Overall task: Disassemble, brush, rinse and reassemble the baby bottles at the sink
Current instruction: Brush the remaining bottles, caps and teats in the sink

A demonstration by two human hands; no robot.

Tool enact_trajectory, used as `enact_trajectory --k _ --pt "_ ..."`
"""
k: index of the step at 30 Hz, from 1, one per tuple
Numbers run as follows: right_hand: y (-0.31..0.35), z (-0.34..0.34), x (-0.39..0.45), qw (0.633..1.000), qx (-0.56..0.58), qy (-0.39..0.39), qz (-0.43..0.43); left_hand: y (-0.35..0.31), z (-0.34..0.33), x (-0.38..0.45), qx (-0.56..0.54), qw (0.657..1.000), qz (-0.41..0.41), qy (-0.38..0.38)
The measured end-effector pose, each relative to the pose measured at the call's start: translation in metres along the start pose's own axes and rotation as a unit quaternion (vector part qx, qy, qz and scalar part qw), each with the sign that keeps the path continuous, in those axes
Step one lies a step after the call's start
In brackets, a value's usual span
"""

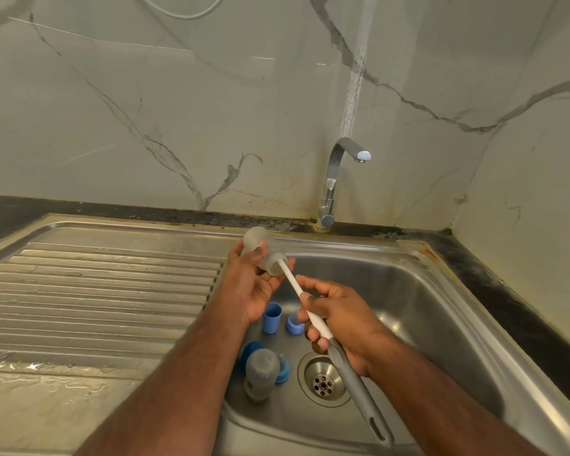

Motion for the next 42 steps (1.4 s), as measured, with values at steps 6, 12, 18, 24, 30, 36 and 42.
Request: enact_trajectory --k 6,12,18,24,30,36,42 --pt "0.004 -0.004 -0.004 0.995 -0.091 0.023 0.041 -0.001 -0.004 0.000 -0.045 0.999 0.017 0.009" --pt "0.002 -0.004 -0.003 0.993 -0.107 -0.032 0.033 -0.003 0.000 0.003 -0.067 0.998 0.016 -0.001" --pt "0.003 -0.004 -0.005 0.981 -0.189 -0.001 0.049 -0.003 0.001 0.002 -0.039 0.999 0.011 0.009" --pt "0.016 0.004 -0.008 0.816 -0.528 -0.126 0.199 -0.001 0.002 0.002 -0.002 1.000 0.005 0.011" --pt "0.015 -0.004 -0.004 0.745 -0.630 -0.156 0.157 0.003 -0.006 -0.002 0.053 0.998 -0.001 0.029" --pt "0.014 0.001 0.000 0.820 -0.532 -0.102 0.186 0.000 -0.004 -0.006 0.059 0.997 -0.001 0.042" --pt "0.017 0.006 -0.002 0.776 -0.574 -0.163 0.204 0.001 -0.007 -0.005 0.049 0.998 0.001 0.049"
Point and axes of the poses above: each hand's wrist, its own x-axis towards the middle knuckle, its own z-axis out of the back of the hand, y = z × x, the point moved 4 cm from there along x, towards the middle knuckle, and after that the axes turned 6 degrees about -z, right-handed, at the moved point
